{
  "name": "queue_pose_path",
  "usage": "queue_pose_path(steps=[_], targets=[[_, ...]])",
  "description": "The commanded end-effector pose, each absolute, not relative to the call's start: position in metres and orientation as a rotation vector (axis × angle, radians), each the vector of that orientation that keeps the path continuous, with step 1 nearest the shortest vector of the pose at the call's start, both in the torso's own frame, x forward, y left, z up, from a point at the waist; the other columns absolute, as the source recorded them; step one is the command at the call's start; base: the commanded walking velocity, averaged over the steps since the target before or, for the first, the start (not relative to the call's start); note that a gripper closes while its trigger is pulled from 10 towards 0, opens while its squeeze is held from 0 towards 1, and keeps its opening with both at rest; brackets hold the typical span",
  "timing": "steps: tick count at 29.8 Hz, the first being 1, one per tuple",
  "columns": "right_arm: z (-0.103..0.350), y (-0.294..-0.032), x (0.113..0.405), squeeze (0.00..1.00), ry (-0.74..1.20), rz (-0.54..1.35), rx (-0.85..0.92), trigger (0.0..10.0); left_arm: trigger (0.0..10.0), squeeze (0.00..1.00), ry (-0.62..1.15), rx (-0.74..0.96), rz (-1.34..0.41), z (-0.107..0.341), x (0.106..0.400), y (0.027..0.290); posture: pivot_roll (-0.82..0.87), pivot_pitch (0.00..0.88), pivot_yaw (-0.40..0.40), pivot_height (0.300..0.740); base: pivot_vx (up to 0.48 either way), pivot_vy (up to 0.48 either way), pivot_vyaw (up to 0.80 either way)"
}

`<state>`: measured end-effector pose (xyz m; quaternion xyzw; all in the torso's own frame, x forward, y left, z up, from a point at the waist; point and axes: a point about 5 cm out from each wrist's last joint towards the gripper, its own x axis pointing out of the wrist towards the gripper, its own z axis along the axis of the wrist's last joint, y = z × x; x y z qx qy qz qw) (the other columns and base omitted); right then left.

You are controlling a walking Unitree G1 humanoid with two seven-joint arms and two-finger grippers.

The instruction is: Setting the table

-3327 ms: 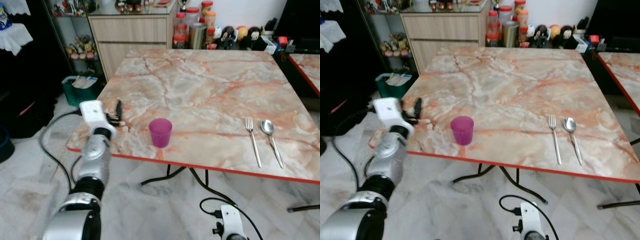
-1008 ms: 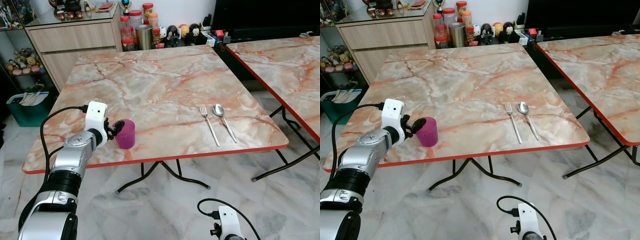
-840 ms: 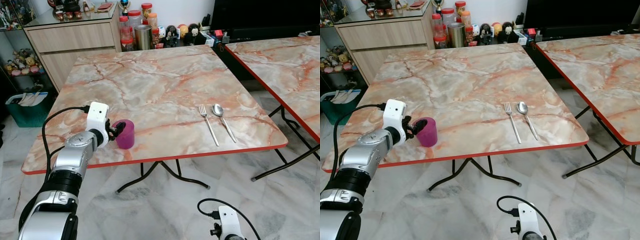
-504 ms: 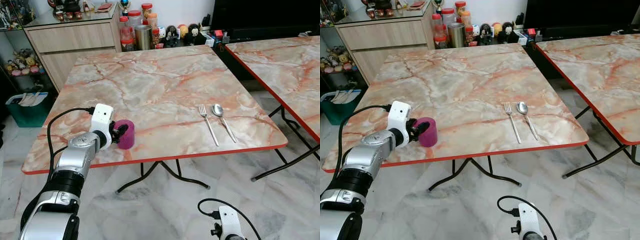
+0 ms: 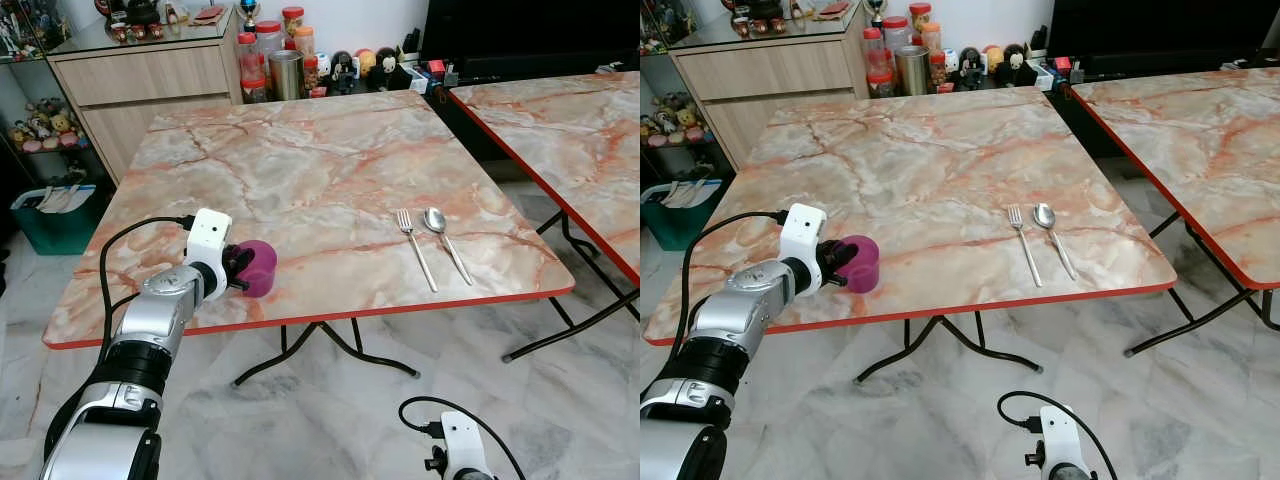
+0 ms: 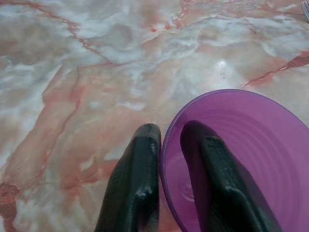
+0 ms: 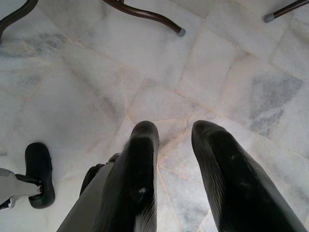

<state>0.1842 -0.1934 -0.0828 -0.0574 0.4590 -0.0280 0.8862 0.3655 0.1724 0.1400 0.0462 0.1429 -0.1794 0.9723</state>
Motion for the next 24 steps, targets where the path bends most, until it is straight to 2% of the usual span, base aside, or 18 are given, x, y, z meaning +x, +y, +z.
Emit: queue_pose_path(steps=[1, 18, 20, 21, 22, 23, 24], targets=[[-0.083, -0.192, 0.184, 0.0, 0.948, -0.063, -0.106, 10.0, 0.0, 0.0, 0.288, 0.108, -0.364, 0.143, 0.365, 0.174, -0.01, 0.0, 0.058, 0.702, 0.0, 0.0, 0.0], [-0.084, -0.191, 0.183, 0.0, 0.951, -0.063, -0.102, 10.0, 0.0, 0.0, 0.286, 0.09, -0.352, 0.141, 0.365, 0.175, -0.01, 0.0, 0.057, 0.702, 0.0, 0.0, 0.0], [-0.083, -0.191, 0.183, 0.0, 0.95, -0.06, -0.106, 10.0, 0.0, 0.0, 0.223, 0.058, -0.327, 0.148, 0.368, 0.177, -0.01, 0.0, 0.052, 0.702, 0.0, 0.0, 0.0], [-0.083, -0.191, 0.184, 0.0, 0.949, -0.059, -0.106, 10.0, 3.0, 0.0, 0.173, 0.022, -0.3, 0.154, 0.37, 0.179, -0.01, 0.0, 0.051, 0.702, 0.0, 0.0, 0.0], [-0.083, -0.191, 0.184, 0.0, 0.949, -0.059, -0.107, 10.0, 9.4, 0.0, 0.125, -0.005, -0.269, 0.159, 0.372, 0.183, -0.01, 0.0, 0.051, 0.702, 0.0, 0.0, 0.0], [-0.083, -0.192, 0.184, 0.0, 0.948, -0.058, -0.107, 10.0, 10.0, 0.0, 0.081, -0.025, -0.231, 0.164, 0.373, 0.188, -0.01, 0.0, 0.05, 0.702, 0.0, 0.0, 0.0], [-0.083, -0.192, 0.184, 0.0, 0.948, -0.057, -0.108, 10.0, 10.0, 0.0, 0.022, -0.066, -0.168, 0.171, 0.374, 0.196, -0.01, 0.0, 0.048, 0.702, 0.0, 0.0, 0.0]])
